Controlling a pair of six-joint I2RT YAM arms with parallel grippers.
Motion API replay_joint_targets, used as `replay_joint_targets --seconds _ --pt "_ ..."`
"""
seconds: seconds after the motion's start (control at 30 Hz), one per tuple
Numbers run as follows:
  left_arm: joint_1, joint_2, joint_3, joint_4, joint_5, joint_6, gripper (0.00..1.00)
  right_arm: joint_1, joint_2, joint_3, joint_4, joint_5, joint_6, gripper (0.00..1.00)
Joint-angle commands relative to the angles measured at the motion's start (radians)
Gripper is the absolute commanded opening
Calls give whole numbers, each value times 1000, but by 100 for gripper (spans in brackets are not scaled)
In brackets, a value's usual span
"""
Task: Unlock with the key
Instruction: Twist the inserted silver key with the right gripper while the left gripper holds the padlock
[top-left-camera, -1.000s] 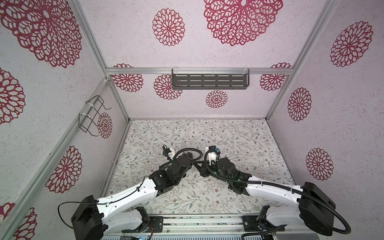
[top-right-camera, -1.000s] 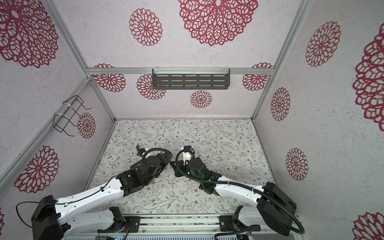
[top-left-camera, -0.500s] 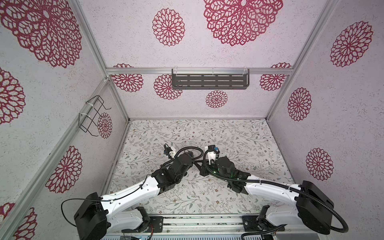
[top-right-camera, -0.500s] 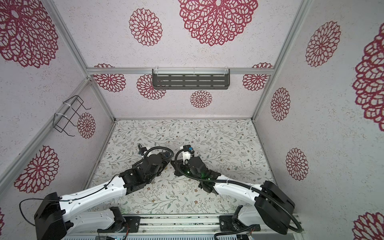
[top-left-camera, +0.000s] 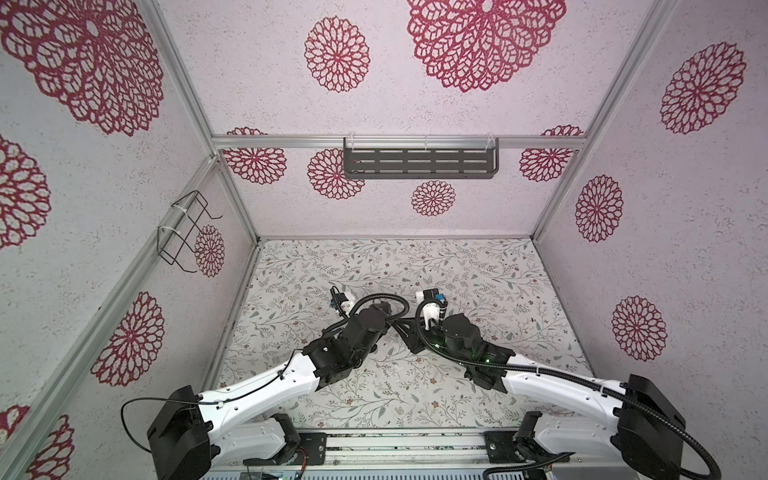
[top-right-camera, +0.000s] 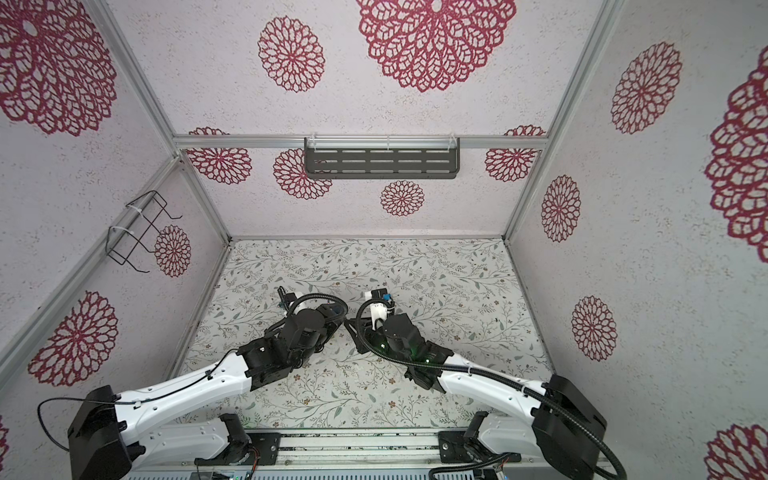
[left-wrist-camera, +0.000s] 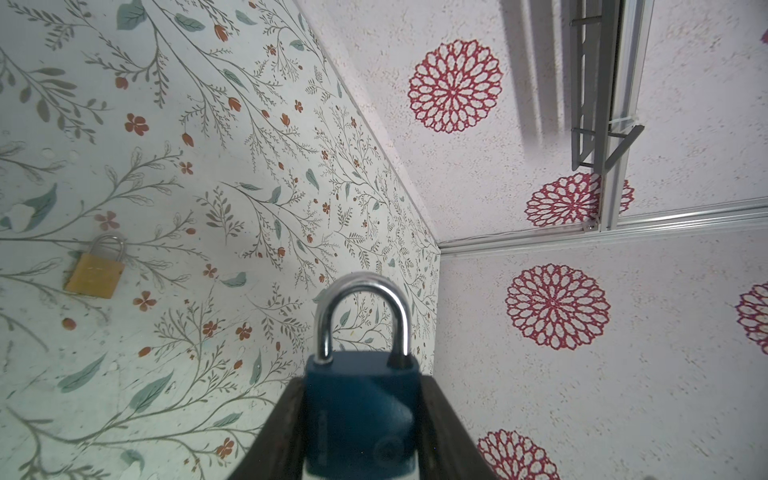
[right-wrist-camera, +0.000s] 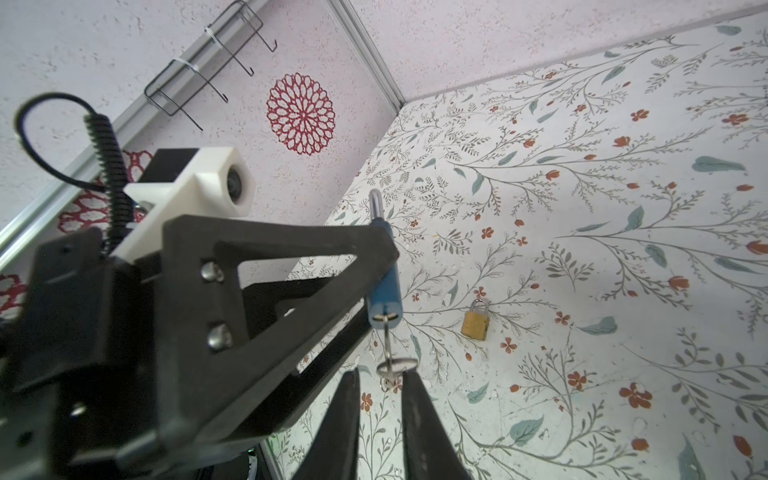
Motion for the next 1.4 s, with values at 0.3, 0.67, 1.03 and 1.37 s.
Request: replay_joint_targets --seconds 0.3,0.67,1.03,1.37 --pt "5 -15 27 44 -30 13 0 -41 15 40 49 -86 126 30" --pt "4 -24 24 44 -32 18 0 -48 72 76 84 -107 138 20" --pt "3 -24 32 64 -25 22 0 -51 88 69 94 -105 140 10" --pt "3 -60 7 134 14 47 0 -49 80 31 147 -112 216 0"
